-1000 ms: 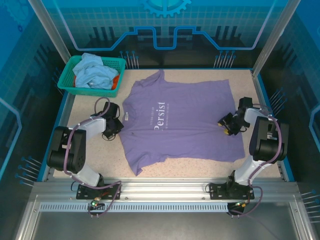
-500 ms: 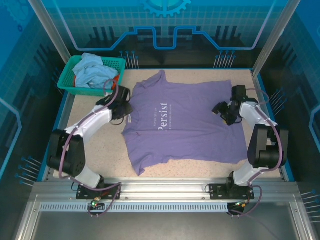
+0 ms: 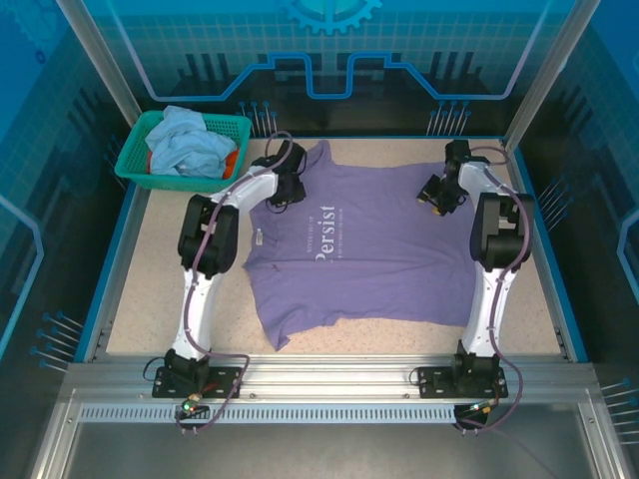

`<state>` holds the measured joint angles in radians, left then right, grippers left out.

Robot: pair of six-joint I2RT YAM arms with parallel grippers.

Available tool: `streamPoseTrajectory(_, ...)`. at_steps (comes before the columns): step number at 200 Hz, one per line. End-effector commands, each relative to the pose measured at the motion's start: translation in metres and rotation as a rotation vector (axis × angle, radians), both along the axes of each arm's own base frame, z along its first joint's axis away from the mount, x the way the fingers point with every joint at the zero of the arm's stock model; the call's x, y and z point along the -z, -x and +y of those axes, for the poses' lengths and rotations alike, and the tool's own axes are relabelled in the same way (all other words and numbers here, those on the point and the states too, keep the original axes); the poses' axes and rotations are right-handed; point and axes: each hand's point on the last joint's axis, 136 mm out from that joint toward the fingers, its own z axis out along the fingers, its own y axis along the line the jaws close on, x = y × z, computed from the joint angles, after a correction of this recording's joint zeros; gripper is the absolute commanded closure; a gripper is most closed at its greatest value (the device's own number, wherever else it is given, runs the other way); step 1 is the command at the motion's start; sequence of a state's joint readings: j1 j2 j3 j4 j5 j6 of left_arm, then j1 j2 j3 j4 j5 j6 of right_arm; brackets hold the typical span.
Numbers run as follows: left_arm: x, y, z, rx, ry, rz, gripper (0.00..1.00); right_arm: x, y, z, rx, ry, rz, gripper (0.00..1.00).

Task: Fold and stack the t-shirts

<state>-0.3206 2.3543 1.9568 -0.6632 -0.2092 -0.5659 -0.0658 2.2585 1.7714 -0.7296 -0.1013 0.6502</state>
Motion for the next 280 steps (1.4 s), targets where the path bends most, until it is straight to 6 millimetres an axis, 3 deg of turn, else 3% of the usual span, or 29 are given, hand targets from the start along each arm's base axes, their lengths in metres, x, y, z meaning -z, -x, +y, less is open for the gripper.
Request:
streamPoseTrajectory(1,0.013,-0.008,0.011,0.032,-0.073,0.079,0.67,0.005,-0.004,0.005,-0.014,-0.003,0.043,0.56)
streamPoseTrajectory(22,0.021,-0.025,0.019,0.032,-0.122,0.089,0.67,0.023,-0.013,0.005,-0.002,-0.025,0.074,0.54)
streamPoseTrajectory(62,0.028,-0.053,0.04,-0.006,-0.112,0.066,0.65,0.035,-0.035,0.007,0.033,-0.098,0.07,0.48)
streamPoseTrajectory(106,0.002,-0.09,0.06,-0.057,-0.046,-0.074,0.63,0.031,-0.066,0.013,0.048,-0.163,0.017,0.36)
streamPoseTrajectory(120,-0.016,-0.1,0.062,-0.054,-0.02,-0.127,0.59,0.018,-0.076,0.016,0.034,-0.177,-0.018,0.32)
streamPoseTrajectory(133,-0.042,-0.105,0.061,-0.04,-0.011,-0.175,0.5,-0.005,-0.084,0.021,0.001,-0.181,-0.074,0.26)
streamPoseTrajectory(158,-0.107,-0.092,0.047,-0.015,0.055,-0.239,0.4,-0.077,-0.085,0.035,-0.076,-0.136,-0.224,0.14)
streamPoseTrajectory(175,-0.146,-0.065,0.034,-0.01,0.093,-0.255,0.4,-0.121,-0.067,0.045,-0.091,-0.142,-0.311,0.1)
streamPoseTrajectory(176,-0.139,-0.064,0.033,-0.012,0.092,-0.245,0.4,-0.122,-0.065,0.045,-0.091,-0.143,-0.313,0.1)
streamPoseTrajectory(191,-0.154,-0.031,0.019,-0.011,0.142,-0.259,0.48,-0.139,-0.039,0.048,-0.09,-0.139,-0.34,0.11)
streamPoseTrajectory(192,-0.146,-0.027,0.019,-0.009,0.139,-0.245,0.48,-0.138,-0.037,0.048,-0.09,-0.139,-0.337,0.11)
streamPoseTrajectory(199,-0.151,-0.013,0.014,-0.022,0.157,-0.256,0.55,-0.141,-0.023,0.05,-0.094,-0.141,-0.338,0.12)
streamPoseTrajectory(215,-0.131,0.023,0.008,-0.046,0.195,-0.219,0.63,-0.137,0.011,0.051,-0.097,-0.14,-0.326,0.15)
streamPoseTrajectory(241,-0.08,0.072,0.003,-0.067,0.201,-0.107,0.79,-0.118,0.068,0.052,-0.085,-0.139,-0.326,0.18)
streamPoseTrajectory(256,-0.051,0.092,0.002,-0.076,0.187,-0.042,0.87,-0.1,0.1,0.049,-0.061,-0.122,-0.3,0.19)
streamPoseTrajectory(280,-0.014,0.114,0.012,-0.108,0.128,0.054,0.92,-0.082,0.138,0.047,-0.049,-0.101,-0.279,0.21)
